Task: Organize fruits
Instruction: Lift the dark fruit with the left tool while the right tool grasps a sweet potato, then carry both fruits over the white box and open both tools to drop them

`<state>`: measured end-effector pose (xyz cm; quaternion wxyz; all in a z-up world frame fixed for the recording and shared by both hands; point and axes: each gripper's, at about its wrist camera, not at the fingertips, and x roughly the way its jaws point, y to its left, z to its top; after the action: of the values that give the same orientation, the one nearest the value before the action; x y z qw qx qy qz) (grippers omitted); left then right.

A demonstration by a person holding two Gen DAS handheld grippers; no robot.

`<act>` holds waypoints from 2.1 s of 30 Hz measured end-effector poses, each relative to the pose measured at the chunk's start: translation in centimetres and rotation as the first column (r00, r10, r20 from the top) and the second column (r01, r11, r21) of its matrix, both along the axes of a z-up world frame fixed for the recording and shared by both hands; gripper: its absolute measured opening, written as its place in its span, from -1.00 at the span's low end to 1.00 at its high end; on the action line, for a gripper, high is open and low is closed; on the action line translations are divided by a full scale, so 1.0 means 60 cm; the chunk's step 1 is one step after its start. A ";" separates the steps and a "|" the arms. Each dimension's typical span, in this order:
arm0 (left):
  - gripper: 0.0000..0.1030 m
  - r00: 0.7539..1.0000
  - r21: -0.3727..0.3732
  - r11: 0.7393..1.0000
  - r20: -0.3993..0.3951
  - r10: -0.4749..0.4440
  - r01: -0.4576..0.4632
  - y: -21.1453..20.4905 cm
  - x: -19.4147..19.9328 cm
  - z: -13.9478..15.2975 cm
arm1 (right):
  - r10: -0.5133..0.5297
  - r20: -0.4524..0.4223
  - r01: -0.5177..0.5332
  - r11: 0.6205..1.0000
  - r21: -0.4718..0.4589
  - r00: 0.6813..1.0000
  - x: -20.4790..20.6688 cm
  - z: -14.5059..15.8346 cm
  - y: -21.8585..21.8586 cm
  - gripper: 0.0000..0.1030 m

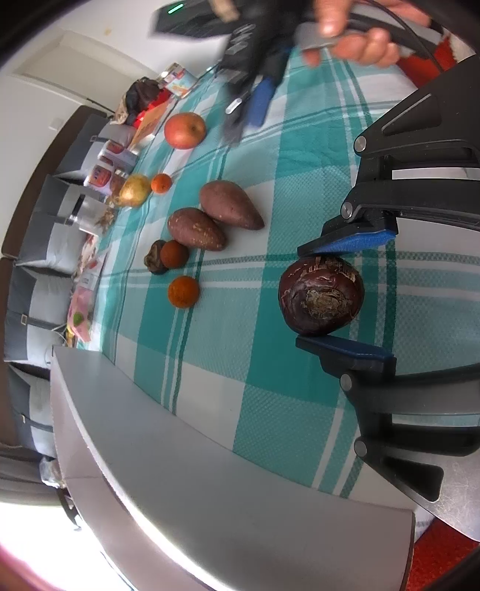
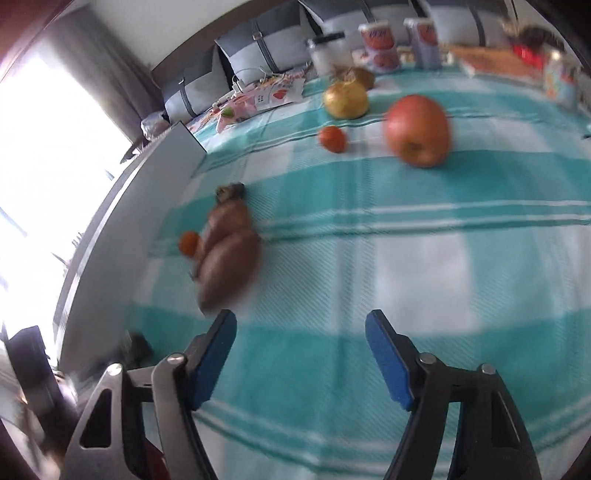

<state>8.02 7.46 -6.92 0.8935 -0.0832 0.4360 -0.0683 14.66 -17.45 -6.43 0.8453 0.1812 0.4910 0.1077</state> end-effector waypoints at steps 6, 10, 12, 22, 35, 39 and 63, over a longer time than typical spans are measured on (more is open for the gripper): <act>-0.19 1.000 0.000 1.000 -0.002 -0.005 0.005 -0.001 -0.001 -0.002 | 0.055 -0.062 -0.056 0.998 -0.016 0.997 0.077 -0.029 0.113 0.21; -0.19 1.000 0.005 1.000 0.009 -0.010 0.010 -0.001 -0.006 0.002 | 0.004 -0.113 -0.005 1.000 -0.004 0.994 0.093 -0.047 0.108 -0.16; -0.18 1.000 0.002 1.000 0.017 -0.013 0.013 -0.001 -0.007 0.004 | 0.010 -0.129 -0.005 0.999 0.040 0.992 0.083 -0.046 0.087 -0.16; -0.19 0.997 -0.181 0.982 0.064 -0.035 0.046 0.021 -0.018 0.106 | -0.023 -0.110 0.041 0.985 0.170 0.994 -0.007 0.023 -0.023 -0.16; -0.18 0.945 0.002 0.951 0.120 0.306 -0.308 0.320 0.017 0.212 | 0.413 0.151 -0.440 0.861 0.257 0.898 0.055 0.209 0.404 -0.16; -0.18 0.922 0.073 0.919 0.043 0.386 -0.388 0.380 0.019 0.160 | 0.501 0.125 -0.515 0.845 0.142 0.856 0.067 0.183 0.529 -0.16; 0.60 0.918 0.149 0.917 0.211 0.336 -0.370 0.269 0.034 0.180 | 0.365 0.132 -0.268 0.845 -0.463 0.922 -0.039 0.073 0.209 0.86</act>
<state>10.05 23.59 3.89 0.9307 -0.0706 0.3352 0.1282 12.30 -4.93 -2.07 0.8825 -0.1093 0.4312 0.1527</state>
